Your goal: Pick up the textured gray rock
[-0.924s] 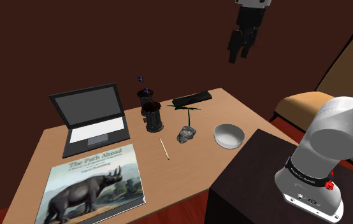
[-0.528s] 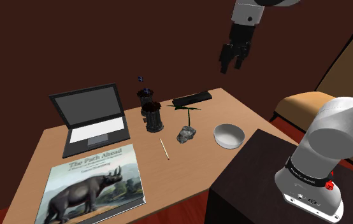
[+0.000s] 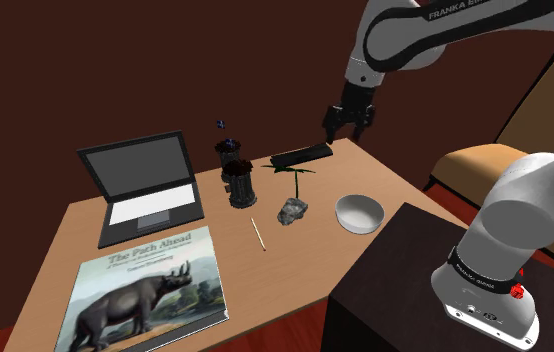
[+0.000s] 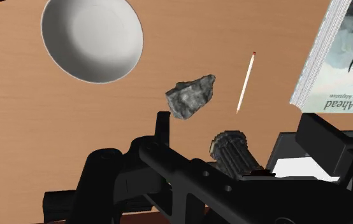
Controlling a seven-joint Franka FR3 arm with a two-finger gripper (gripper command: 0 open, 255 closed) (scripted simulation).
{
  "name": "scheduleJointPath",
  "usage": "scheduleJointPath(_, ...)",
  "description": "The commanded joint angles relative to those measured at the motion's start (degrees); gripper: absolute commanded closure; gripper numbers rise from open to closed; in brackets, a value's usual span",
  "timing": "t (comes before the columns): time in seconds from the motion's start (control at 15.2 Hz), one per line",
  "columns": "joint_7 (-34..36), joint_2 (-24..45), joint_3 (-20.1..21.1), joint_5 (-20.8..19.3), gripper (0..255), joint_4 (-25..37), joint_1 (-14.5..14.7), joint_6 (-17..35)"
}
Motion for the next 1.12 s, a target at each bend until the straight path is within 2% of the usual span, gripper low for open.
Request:
scheduleJointPath(0.0,2.0,2.7,0.4,1.6,0,-1.9,-0.4,5.3)
scheduleJointPath(0.4,6.6,13.7,1.1,7.2,0,-4.8,-0.5,20.5)
scheduleJointPath(0.66,7.8,22.7,0.9,12.8,0,-4.7,0.4,30.5)
scheduleJointPath(0.86,6.8,30.1,0.6,19.1,0,-3.4,1.7,37.2)
scheduleJointPath(1.06,3.4,37.9,1.0,28.2,0,-0.7,2.4,42.9)
